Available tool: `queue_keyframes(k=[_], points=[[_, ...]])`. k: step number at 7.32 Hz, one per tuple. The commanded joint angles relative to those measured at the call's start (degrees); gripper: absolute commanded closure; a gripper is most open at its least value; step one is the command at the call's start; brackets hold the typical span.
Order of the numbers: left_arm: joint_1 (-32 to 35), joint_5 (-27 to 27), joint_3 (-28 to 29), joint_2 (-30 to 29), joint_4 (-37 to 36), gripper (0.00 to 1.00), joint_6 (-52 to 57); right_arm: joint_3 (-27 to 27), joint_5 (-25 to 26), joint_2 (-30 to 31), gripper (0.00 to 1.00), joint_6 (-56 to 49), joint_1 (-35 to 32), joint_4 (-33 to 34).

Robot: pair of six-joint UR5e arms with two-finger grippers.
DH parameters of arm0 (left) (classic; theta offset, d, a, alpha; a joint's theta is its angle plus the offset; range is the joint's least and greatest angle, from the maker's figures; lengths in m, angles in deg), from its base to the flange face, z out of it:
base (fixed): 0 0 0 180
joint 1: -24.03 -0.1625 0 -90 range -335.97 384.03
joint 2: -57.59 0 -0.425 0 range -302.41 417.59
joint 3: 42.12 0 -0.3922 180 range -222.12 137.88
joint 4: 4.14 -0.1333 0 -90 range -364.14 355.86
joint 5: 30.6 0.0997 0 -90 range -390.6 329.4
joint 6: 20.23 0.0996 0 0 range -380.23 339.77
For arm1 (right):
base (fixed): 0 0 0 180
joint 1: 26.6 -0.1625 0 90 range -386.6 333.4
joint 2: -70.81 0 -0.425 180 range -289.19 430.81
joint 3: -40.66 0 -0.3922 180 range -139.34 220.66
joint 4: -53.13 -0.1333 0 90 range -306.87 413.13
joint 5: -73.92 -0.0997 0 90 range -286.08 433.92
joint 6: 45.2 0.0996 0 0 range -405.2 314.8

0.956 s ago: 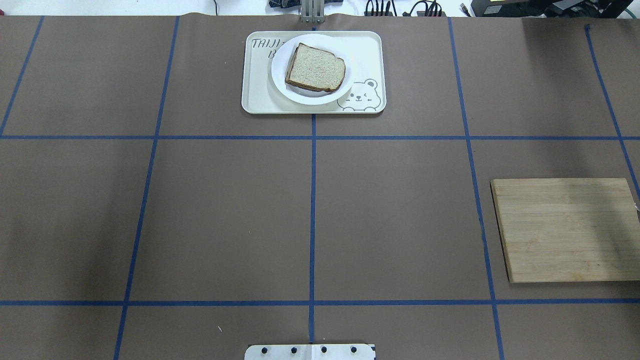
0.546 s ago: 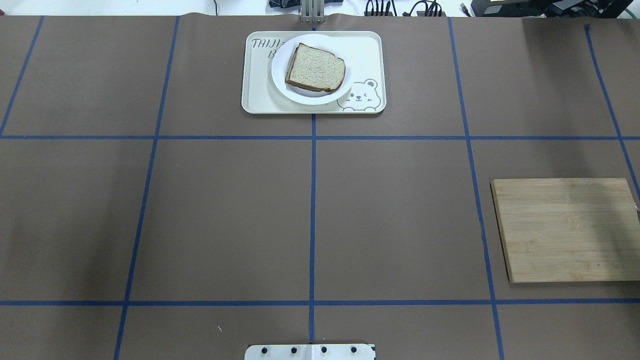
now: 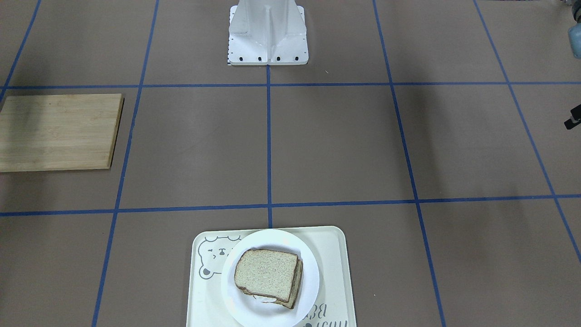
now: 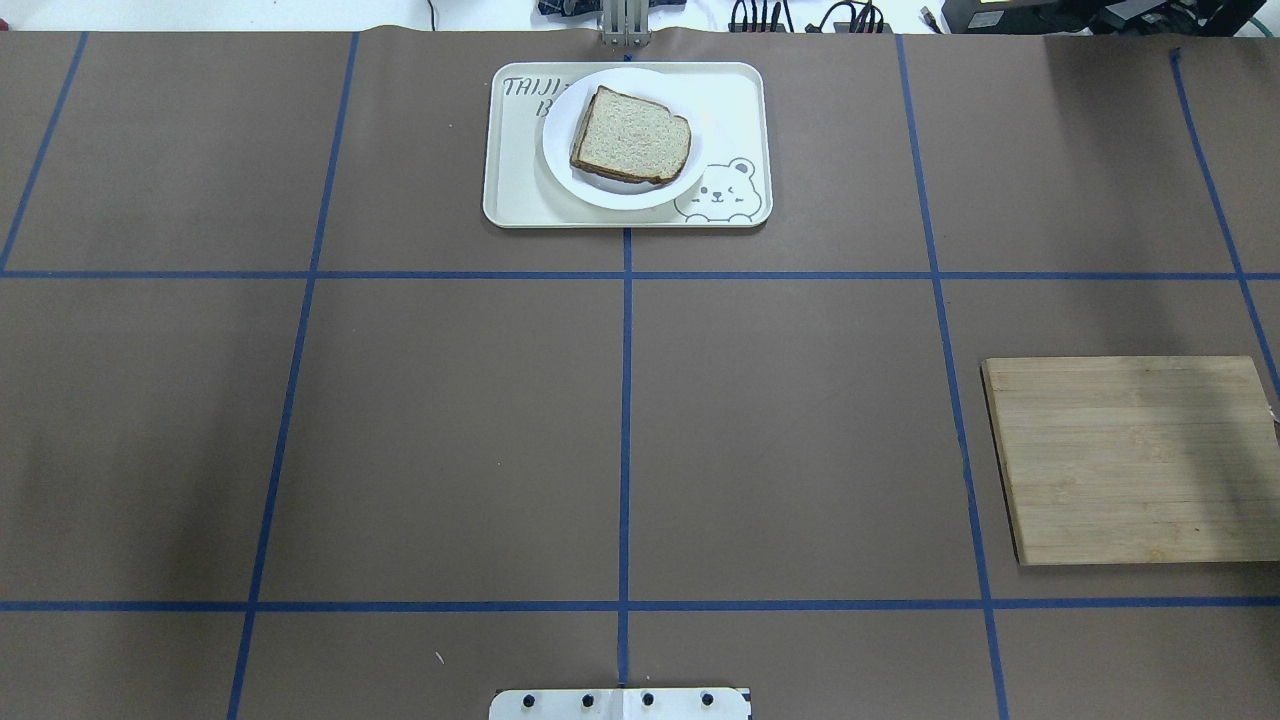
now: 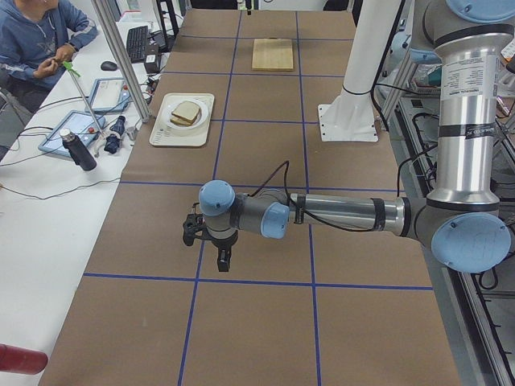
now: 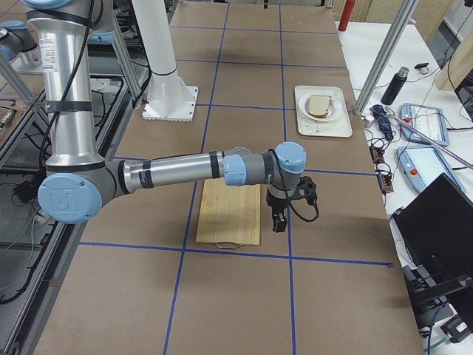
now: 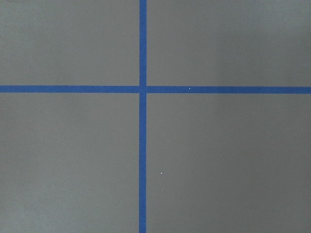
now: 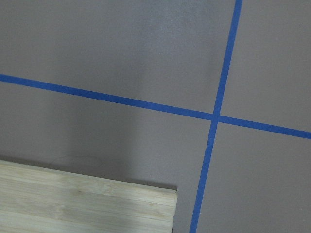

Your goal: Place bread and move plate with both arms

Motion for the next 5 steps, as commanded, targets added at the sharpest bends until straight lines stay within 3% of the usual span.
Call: queue_keyframes(k=[1, 5], points=[[0.0, 0.1, -1.0, -0.2, -0.2, 0.02, 0.0, 0.1, 0.0, 0.0, 0.0, 0.1, 0.0, 0.0], [0.0, 0.1, -1.2, -0.7, -0.2, 0.02, 0.0, 0.4, -0.1, -0.1, 0.0, 0.5, 0.0, 0.0]])
